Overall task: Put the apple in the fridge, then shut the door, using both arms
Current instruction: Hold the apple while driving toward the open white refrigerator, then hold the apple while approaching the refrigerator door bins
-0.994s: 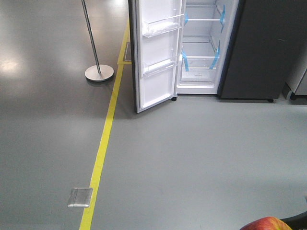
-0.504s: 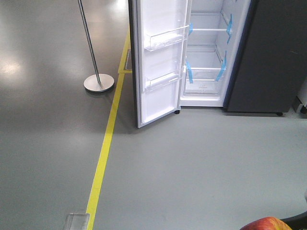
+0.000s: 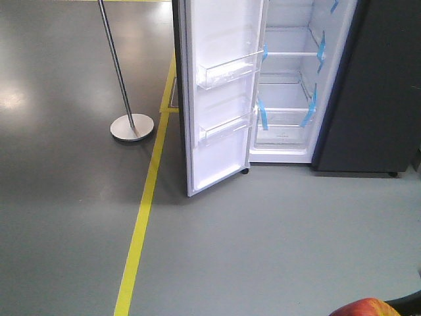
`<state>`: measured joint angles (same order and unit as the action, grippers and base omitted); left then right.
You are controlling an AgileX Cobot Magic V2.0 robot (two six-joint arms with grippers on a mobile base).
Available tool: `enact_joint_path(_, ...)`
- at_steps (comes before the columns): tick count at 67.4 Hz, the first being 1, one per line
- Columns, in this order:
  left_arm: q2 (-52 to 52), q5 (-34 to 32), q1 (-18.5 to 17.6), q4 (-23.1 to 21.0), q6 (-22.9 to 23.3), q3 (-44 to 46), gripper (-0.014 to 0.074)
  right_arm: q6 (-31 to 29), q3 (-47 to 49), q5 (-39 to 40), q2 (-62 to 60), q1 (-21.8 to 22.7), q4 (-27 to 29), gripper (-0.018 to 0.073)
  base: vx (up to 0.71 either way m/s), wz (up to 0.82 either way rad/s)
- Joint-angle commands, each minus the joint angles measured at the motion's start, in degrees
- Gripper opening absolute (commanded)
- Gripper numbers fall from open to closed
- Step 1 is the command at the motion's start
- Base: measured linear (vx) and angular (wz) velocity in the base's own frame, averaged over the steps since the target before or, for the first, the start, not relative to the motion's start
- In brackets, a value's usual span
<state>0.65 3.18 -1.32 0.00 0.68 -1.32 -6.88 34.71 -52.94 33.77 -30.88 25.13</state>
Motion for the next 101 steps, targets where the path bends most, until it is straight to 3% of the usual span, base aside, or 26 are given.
enact_joint_path(1,0.03,-3.97,-0.12,0.0,0.47,-0.75,-0.0006,-0.35,1.62,3.11,0.01,0.01,1.46,0.0149,0.22,-0.02)
enact_joint_path(101,0.03,-3.97,-0.12,0.0,0.47,-0.75,-0.0006,-0.35,1.62,2.67,0.01,0.01,1.46,0.0149,0.18,0.0)
